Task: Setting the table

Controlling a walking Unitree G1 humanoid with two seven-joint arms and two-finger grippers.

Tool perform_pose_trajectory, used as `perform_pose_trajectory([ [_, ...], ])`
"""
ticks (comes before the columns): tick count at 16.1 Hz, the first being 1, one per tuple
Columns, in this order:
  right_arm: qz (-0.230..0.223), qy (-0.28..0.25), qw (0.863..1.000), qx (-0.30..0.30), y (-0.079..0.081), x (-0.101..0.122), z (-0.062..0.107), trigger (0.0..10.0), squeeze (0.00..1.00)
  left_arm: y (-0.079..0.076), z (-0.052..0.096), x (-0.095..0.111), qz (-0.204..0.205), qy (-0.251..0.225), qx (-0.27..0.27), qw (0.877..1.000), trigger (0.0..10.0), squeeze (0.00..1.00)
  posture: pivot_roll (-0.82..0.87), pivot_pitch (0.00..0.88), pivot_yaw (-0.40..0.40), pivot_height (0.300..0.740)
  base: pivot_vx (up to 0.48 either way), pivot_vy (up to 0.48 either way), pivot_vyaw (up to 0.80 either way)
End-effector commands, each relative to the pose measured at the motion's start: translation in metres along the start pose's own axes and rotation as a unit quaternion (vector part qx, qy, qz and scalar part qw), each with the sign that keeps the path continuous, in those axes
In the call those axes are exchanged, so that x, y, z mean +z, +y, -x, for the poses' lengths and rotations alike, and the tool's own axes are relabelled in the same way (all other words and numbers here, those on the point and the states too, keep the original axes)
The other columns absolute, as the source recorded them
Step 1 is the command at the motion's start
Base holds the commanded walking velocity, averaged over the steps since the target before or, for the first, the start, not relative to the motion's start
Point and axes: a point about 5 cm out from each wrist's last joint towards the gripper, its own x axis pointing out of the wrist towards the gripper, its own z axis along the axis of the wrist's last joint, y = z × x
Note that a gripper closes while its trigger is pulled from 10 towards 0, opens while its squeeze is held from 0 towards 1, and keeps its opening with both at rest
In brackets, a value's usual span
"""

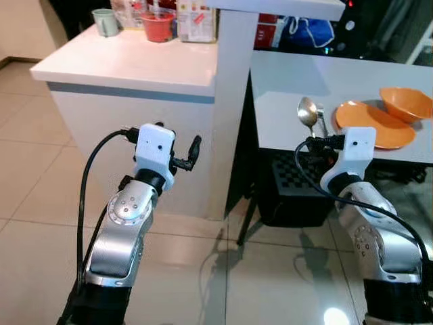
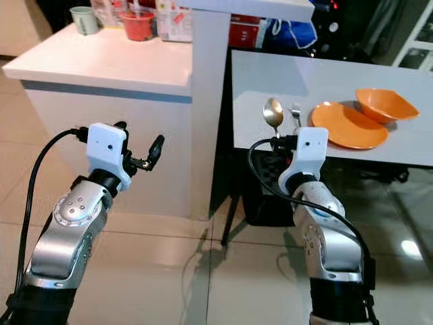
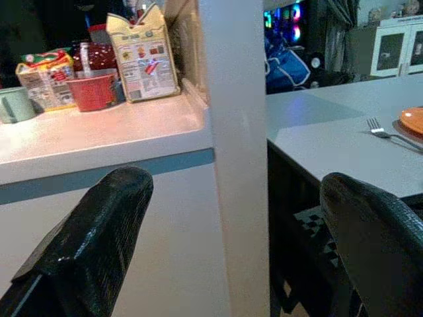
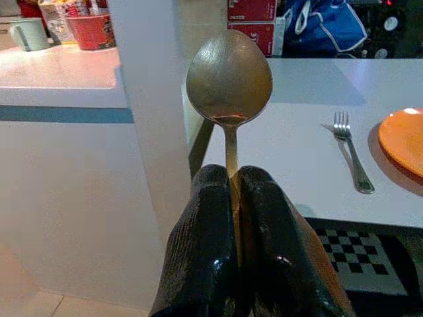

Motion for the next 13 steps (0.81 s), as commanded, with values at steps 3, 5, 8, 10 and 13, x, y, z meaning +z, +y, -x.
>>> perform_pose_trajectory([
  [3, 0.004, 0.007, 1.000, -0.003, -0.004, 0.002, -0.003, 10.0, 0.00, -0.003, -0.002, 0.005, -0.002, -0.015, -0.013, 1.000, 10.0, 0.00, 0.02, 0.000, -0.055, 0.740, 0.321, 0.000, -0.30],
  [5, 0.009, 0.009, 1.000, -0.005, -0.005, 0.001, -0.004, 10.0, 0.00, -0.005, -0.002, 0.005, -0.003, -0.016, -0.021, 1.000, 10.0, 0.00, 0.02, 0.000, -0.055, 0.740, 0.362, 0.000, 0.00],
  [8, 0.011, 0.011, 1.000, -0.005, -0.005, 0.000, -0.004, 10.0, 0.00, -0.007, -0.001, 0.004, -0.006, -0.014, -0.032, 0.999, 10.0, 0.00, 0.02, 0.000, -0.053, 0.740, 0.371, 0.000, 0.00],
  [10, 0.008, 0.017, 1.000, -0.006, -0.005, -0.001, -0.004, 10.0, 0.00, -0.008, -0.001, 0.005, -0.005, -0.014, -0.037, 0.999, 10.0, 0.00, 0.02, 0.000, -0.051, 0.740, 0.371, 0.000, 0.00],
  [13, 0.007, 0.023, 1.000, -0.012, -0.007, -0.003, -0.004, 10.0, 0.00, -0.013, 0.000, 0.004, -0.002, -0.013, -0.059, 0.998, 10.0, 0.00, 0.02, 0.000, -0.048, 0.740, 0.372, 0.000, 0.00],
])
